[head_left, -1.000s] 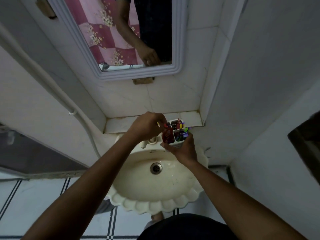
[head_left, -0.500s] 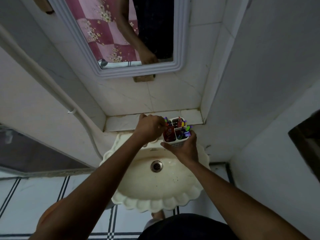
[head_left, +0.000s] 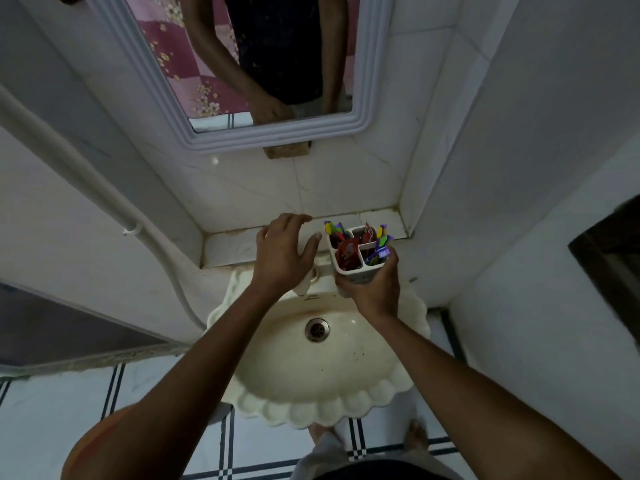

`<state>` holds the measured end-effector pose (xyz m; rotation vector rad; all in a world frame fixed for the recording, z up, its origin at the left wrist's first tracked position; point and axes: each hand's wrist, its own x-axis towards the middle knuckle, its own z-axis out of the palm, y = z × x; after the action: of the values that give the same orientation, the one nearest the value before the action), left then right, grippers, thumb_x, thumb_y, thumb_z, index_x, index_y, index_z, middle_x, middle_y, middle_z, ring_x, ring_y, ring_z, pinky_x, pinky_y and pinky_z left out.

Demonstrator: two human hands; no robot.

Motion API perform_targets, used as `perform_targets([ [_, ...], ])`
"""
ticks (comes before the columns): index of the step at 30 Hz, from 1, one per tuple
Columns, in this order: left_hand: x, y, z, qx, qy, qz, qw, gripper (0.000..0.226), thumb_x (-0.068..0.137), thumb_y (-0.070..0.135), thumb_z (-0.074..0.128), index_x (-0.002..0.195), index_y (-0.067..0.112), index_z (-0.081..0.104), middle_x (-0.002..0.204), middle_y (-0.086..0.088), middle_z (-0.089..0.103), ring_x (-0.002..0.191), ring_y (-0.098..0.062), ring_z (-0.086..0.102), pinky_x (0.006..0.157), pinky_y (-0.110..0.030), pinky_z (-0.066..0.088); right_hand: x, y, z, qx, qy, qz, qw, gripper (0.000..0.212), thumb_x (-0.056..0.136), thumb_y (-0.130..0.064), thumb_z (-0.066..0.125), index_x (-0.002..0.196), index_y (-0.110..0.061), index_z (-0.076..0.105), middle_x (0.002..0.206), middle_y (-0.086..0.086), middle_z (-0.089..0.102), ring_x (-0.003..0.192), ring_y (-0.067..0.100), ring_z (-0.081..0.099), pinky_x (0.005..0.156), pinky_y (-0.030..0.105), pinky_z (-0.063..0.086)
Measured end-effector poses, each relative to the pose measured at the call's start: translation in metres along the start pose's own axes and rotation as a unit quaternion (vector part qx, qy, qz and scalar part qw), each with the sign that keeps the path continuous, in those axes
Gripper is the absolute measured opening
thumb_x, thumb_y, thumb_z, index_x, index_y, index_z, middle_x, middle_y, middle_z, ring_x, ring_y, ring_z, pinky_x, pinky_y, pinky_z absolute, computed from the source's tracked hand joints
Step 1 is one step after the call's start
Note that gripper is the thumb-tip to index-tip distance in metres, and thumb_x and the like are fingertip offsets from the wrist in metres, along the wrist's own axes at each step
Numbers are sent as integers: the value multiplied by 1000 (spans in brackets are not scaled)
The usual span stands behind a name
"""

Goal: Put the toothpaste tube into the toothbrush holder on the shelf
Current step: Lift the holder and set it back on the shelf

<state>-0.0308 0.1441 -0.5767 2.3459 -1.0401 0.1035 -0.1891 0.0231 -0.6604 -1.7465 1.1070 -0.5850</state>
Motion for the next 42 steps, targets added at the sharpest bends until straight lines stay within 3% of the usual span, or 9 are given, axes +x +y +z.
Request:
perform_targets([
  [4, 9, -3, -14, 5, 7, 1, 1000, 51, 103, 55, 57, 144, 23, 59, 143, -2, 61, 136, -23, 55, 118, -55, 37, 9, -25, -14, 10, 37, -30, 999, 123, 58, -50, 109, 159, -23, 43, 147, -1, 65, 132, 21, 67, 94, 20, 54],
  [8, 17, 19, -40, 8, 34, 3, 999, 54, 104, 56, 55, 148, 24, 56, 149, -1, 59, 142, -22, 50, 124, -59, 29, 15, -66, -41, 35, 77, -93, 992, 124, 52, -62, 101, 156, -21, 48, 145, 1, 65, 131, 24, 68, 103, 43, 62],
  [10, 24, 34, -55, 19, 54, 1, 998, 55, 104, 57, 54, 148, 24, 56, 151, -2, 58, 143, -23, 49, 125, -59, 29, 21, -90, -58, 41, 87, -124, 988, 120, 51, -65, 101, 151, -20, 51, 142, -1, 66, 128, 23, 69, 102, 46, 62],
  [18, 43, 117, -141, 37, 168, 52, 984, 51, 101, 53, 61, 143, 23, 59, 141, -2, 64, 131, -25, 58, 112, -54, 43, 38, -198, -151, 88, 97, -260, 957, 120, 53, -67, 101, 151, -19, 52, 142, 2, 64, 127, 23, 67, 98, 38, 62],
  [24, 57, 180, -211, 71, 230, 79, 967, 53, 103, 54, 57, 147, 24, 55, 147, -3, 60, 136, -25, 54, 118, -53, 38, 35, -284, -222, 124, 129, -331, 927, 126, 49, -85, 93, 148, -21, 51, 139, 2, 65, 124, 25, 68, 94, 46, 67],
  [30, 77, 236, -273, 87, 272, 122, 950, 53, 103, 58, 52, 145, 26, 54, 149, -3, 59, 135, -27, 56, 118, -59, 38, 26, -360, -285, 163, 152, -389, 894, 124, 45, -88, 88, 142, -19, 53, 135, 2, 64, 122, 24, 66, 89, 35, 59],
  [34, 96, 270, -311, 93, 318, 161, 930, 45, 104, 46, 61, 142, 23, 59, 143, -3, 62, 132, -26, 56, 112, -41, 32, 21, -407, -316, 184, 170, -417, 874, 123, 44, -89, 85, 139, -17, 54, 134, 3, 64, 121, 26, 65, 91, 36, 58],
  [39, 132, 304, -361, 104, 350, 192, 911, 52, 104, 53, 56, 148, 24, 56, 150, -3, 58, 141, -26, 51, 122, -56, 33, 17, -464, -345, 202, 186, -435, 858, 118, 42, -89, 85, 133, -19, 55, 128, -1, 64, 119, 24, 65, 91, 35, 56],
  [42, 159, 321, -396, 107, 398, 205, 888, 52, 104, 55, 55, 146, 23, 58, 147, -2, 61, 140, -27, 53, 124, -56, 30, 17, -500, -359, 213, 206, -448, 844, 115, 42, -88, 86, 130, -20, 56, 125, -4, 65, 120, 24, 65, 93, 37, 57],
])
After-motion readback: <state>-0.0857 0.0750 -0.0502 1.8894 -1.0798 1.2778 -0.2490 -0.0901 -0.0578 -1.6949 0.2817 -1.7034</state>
